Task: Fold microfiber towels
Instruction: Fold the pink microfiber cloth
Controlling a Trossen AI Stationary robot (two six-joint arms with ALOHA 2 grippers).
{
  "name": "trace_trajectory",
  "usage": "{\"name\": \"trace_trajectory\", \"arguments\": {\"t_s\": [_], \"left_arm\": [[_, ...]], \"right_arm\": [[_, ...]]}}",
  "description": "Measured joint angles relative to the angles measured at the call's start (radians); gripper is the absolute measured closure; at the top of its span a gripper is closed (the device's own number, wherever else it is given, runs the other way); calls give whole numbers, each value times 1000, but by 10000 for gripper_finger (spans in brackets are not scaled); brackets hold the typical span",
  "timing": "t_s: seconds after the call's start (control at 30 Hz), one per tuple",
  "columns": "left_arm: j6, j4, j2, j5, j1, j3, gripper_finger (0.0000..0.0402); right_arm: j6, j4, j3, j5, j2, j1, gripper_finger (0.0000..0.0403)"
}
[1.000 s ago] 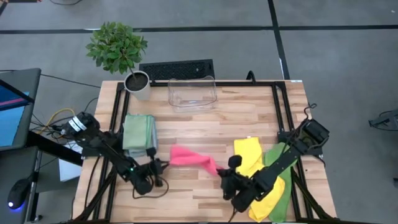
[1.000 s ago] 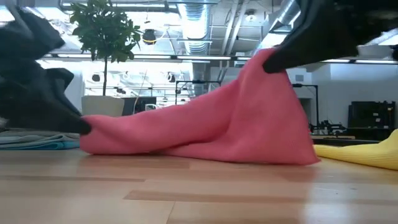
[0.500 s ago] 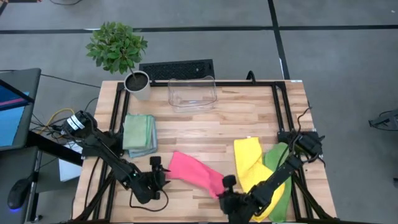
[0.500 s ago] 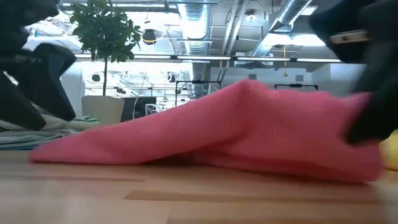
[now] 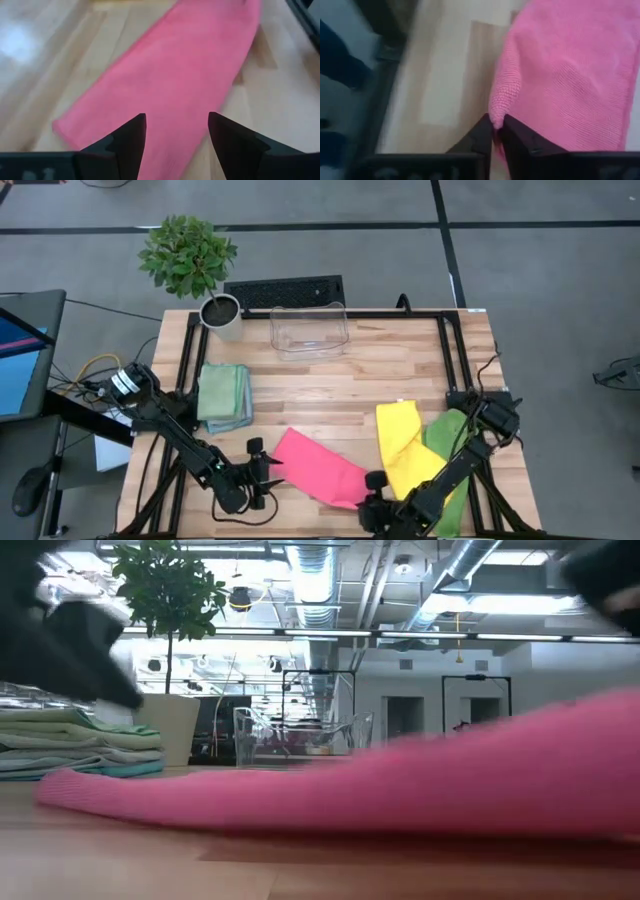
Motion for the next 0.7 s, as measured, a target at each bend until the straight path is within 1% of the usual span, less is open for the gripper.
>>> {"name": "trace_trajectory", "arguments": {"t_s": [0.1,0.23,0.37,0.4,0.5,0.53,0.63,0.7], "left_arm": [[-32,27,71,0,4,-6,200],[-38,72,147,25,21,1,207],[-37,134,185,31,33,1,214],[-37,139,190,32,33,1,216],[-44,141,193,35,38,2,221],[-44,142,194,36,39,2,222],[-46,141,194,41,39,2,226],[-54,137,194,42,37,2,228]], "right_arm": [[65,-45,0,-8,-38,35,302],[127,-22,0,4,-64,81,256],[186,-2,0,57,-64,99,217],[206,-2,0,99,-64,99,210],[206,54,0,282,-64,98,205],[193,98,-4,319,-60,97,208],[187,232,-49,335,-27,96,225],[190,334,-63,338,27,102,241]]}}
